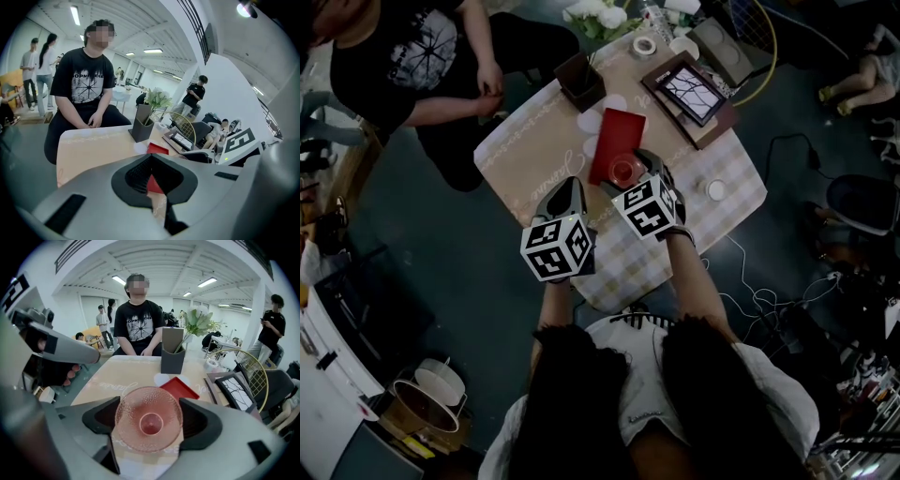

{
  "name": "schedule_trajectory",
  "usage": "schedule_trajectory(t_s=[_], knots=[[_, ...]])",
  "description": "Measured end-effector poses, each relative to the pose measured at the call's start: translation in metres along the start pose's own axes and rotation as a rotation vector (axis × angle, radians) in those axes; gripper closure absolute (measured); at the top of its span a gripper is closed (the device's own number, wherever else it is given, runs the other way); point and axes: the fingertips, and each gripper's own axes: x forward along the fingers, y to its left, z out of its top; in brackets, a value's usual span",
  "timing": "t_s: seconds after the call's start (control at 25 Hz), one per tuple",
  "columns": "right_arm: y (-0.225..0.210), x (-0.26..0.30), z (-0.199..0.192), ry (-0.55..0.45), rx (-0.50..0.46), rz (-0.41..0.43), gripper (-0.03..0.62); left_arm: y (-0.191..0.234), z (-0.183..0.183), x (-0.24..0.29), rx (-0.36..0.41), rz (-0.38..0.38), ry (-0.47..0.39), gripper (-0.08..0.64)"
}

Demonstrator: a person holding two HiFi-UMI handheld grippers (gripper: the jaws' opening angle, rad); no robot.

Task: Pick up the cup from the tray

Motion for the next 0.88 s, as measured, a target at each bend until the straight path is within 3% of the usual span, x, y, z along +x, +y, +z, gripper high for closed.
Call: schedule_trajectory(t_s=[0.44, 0.88], knots=[[-0.050, -0.026, -0.033, 0.021, 0.096, -0.120, 0.193, -0.023, -0.003, 0.014, 0.022, -0.029, 0.017, 0.554], [-0.075, -0.026, -0.063, 0.033, 0.168, -0.135, 0.193, -0.040, -0.002, 0.023, 0.057, -0.057, 0.021, 0.554]])
